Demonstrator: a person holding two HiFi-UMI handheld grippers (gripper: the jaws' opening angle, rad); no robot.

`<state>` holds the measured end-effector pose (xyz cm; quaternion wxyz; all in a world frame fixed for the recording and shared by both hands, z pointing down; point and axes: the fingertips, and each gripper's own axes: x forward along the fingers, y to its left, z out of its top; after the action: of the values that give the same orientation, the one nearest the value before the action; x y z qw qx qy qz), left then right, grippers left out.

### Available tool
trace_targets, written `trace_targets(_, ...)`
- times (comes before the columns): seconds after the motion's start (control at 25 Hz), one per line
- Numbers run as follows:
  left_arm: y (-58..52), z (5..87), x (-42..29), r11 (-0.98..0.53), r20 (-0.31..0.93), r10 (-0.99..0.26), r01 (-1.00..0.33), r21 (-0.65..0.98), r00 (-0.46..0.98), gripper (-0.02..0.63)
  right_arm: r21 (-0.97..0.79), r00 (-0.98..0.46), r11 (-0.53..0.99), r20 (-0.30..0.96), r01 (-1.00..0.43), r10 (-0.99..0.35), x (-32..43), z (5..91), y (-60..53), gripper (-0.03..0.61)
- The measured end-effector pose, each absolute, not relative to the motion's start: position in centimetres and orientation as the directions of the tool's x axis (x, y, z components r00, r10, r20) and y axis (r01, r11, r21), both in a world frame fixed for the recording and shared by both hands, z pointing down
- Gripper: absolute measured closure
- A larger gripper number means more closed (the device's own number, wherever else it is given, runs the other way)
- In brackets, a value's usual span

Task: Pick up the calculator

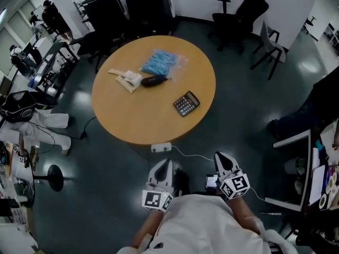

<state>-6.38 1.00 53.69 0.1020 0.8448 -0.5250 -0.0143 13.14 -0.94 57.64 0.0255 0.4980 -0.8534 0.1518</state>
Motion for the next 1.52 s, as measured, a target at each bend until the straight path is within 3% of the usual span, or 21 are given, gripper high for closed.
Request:
trace_targets(0.36,-10.1,51.4,-9.1,-0.481,0.058,-0.862,-0.849,0.218,0.503,0.607,-0.199,-0.467,0.425,0.283,-0.883,-0.838,11.3,59.6,-13.5,0.563)
trace_targets(0.76,-16.1,52.8,-10.1,-0.429,0.114,-0.874,-0.861,0.273,0.471,0.607,-0.305,-0.454,0.339,0.519,-0.89,-0.724,13.1,73.9,-27.4,0.557)
trace_targets(0.84,-17.1,53.2,-10.3,-0.417,0.14,-0.874,-0.867,0.274,0.465,0.607,-0.337,-0.455,0.313,0.542,-0.888,-0.706,13.2,76.0,-29.8,0.535)
trace_targets(0.96,-18.5,54.5,-10.7,-0.389,0.182,-0.875,-0.875,0.288,0.449,0.607,-0.38,-0.469,0.289,0.576,-0.879,-0.669,12.9,79.3,-32.6,0.444)
trace_targets(1.24,-20.0,56.5,-11.8,-0.317,0.26,-0.878,-0.895,0.313,0.402,0.607,-0.477,-0.541,0.278,0.602,-0.834,-0.588,11.8,84.0,-36.2,0.42)
trace_targets(1.44,-20.3,57.3,-12.4,-0.275,0.29,-0.883,-0.908,0.316,0.369,0.607,-0.555,-0.613,0.293,0.572,-0.779,-0.546,10.1,84.5,-37.0,0.43)
trace_targets(1.48,-20.3,57.4,-12.4,-0.27,0.294,-0.883,-0.908,0.32,0.366,0.607,-0.553,-0.618,0.303,0.569,-0.776,-0.542,9.8,84.3,-37.0,0.486)
trace_targets(1.52,-20.3,57.6,-12.4,-0.267,0.297,-0.882,-0.908,0.322,0.365,0.607,-0.548,-0.624,0.318,0.568,-0.773,-0.537,9.6,84.0,-37.0,0.492)
